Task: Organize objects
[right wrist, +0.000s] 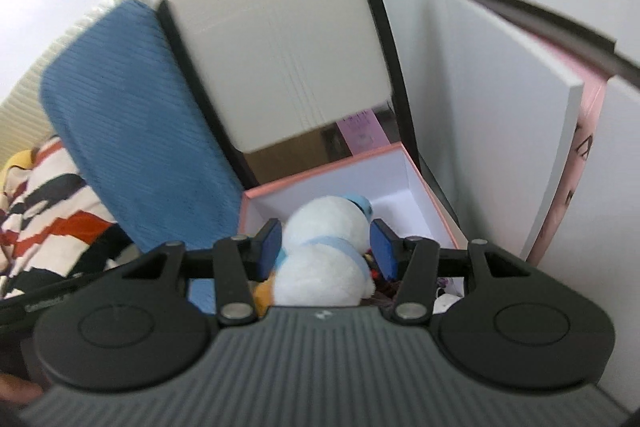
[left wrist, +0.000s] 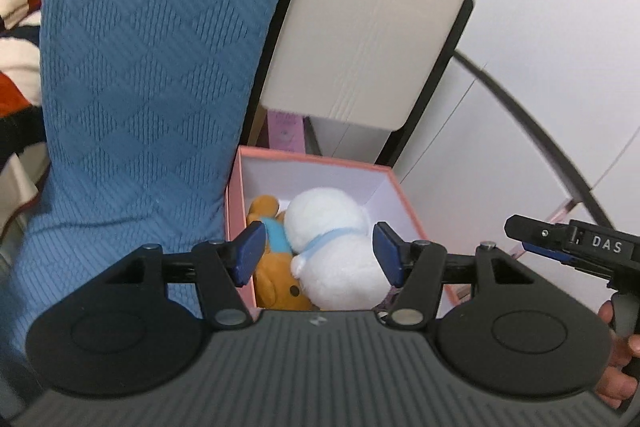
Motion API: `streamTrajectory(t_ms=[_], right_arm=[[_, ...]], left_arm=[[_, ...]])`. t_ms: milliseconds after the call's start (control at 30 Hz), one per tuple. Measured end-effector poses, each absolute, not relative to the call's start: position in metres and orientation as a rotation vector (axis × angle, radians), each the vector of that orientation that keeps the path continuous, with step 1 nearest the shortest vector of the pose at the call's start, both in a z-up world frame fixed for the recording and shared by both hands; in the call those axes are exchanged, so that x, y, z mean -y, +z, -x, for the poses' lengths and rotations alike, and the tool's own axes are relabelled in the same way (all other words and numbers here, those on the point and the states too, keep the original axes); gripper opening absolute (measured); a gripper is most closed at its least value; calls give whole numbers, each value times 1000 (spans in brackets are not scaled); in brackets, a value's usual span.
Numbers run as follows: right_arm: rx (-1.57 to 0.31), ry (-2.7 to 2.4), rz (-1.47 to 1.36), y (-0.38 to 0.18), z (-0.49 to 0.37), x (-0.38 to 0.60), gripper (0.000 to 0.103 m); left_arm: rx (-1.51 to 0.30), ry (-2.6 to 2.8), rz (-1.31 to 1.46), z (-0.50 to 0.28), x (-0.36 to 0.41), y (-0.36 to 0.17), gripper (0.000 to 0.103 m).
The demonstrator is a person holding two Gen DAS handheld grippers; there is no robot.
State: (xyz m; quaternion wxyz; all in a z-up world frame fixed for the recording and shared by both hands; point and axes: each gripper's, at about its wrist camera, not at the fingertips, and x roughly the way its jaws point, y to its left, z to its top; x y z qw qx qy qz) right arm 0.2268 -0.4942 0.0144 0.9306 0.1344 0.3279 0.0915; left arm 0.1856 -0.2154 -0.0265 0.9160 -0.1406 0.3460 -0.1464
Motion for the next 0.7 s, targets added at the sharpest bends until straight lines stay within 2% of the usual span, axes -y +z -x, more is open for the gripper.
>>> streamTrajectory(t_ms=[300,700], right_arm=[[-643,201,-252,28,-161,484,52],[-705,185,-247,-6,-123,476,52]], left_arm=[[-658,-357,291,-134,196,10,65],[-671,-362,258,-96,182,1,65]])
